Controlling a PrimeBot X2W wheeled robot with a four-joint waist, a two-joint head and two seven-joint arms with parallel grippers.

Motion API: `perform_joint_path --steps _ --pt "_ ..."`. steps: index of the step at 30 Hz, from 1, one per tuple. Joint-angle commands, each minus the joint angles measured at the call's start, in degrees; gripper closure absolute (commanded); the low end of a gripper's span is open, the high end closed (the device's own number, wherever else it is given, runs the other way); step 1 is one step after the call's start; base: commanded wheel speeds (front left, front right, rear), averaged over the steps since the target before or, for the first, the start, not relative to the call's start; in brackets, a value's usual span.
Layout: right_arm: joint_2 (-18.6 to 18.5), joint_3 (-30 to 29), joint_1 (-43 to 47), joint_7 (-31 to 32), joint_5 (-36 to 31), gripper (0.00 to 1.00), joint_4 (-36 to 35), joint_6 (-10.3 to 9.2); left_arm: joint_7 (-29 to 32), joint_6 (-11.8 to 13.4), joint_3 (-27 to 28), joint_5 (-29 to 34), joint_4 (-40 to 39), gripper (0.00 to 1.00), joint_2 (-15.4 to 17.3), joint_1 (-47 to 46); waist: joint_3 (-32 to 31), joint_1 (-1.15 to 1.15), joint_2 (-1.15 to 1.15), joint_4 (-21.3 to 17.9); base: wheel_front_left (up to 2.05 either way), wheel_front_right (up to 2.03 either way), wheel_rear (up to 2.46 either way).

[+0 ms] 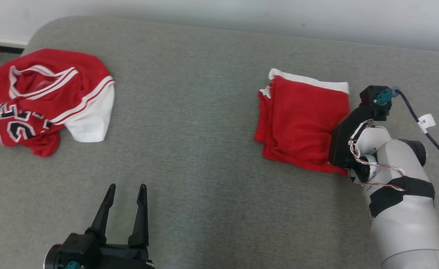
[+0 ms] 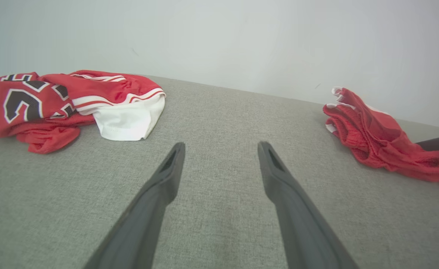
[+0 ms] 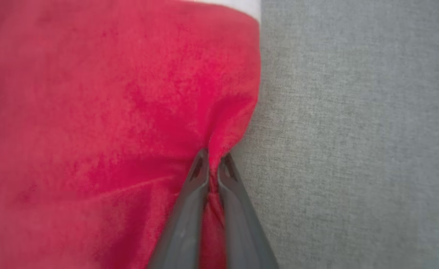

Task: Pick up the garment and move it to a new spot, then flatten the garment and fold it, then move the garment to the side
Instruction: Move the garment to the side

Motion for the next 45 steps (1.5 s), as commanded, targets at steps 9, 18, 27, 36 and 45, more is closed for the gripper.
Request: perform_joint_path --steps 9,18,27,36,45 --pt "-2.0 -2.2 10.6 -5.0 0.2 1.0 -7.0 -0.25 -0.2 -0.6 2.1 2.6 -0.9 0.0 0.1 -0.1 -0.3 0.0 0.0 -10.3 0.0 0.0 0.0" --pt "-11.1 -0.8 14.6 -2.7 -4.2 1.0 -16.8 -0.18 -0.2 -0.9 2.5 3.3 -1.7 0.0 1.2 -1.0 2.3 0.0 0.0 -14.4 0.0 0.0 0.0" --pt "-26.4 2.8 12.2 -6.2 -7.7 1.0 -18.9 -0.18 -0.2 -0.8 1.0 2.2 -6.4 0.0 2.6 -5.1 10.7 0.0 0.0 -13.6 0.0 0.0 0.0" --pt "-33.2 4.8 9.1 -14.2 -9.4 1.0 -16.3 -0.19 -0.2 -0.8 -0.6 1.6 -9.4 0.0 3.9 -6.7 15.0 0.0 0.0 -12.5 0.0 0.0 0.0" --pt "-31.4 -0.8 10.9 -13.3 -14.0 1.0 -17.7 -0.19 -0.2 -0.8 -1.0 1.7 -8.7 0.0 4.0 -7.2 15.4 0.0 0.0 -12.5 0.0 0.0 0.0"
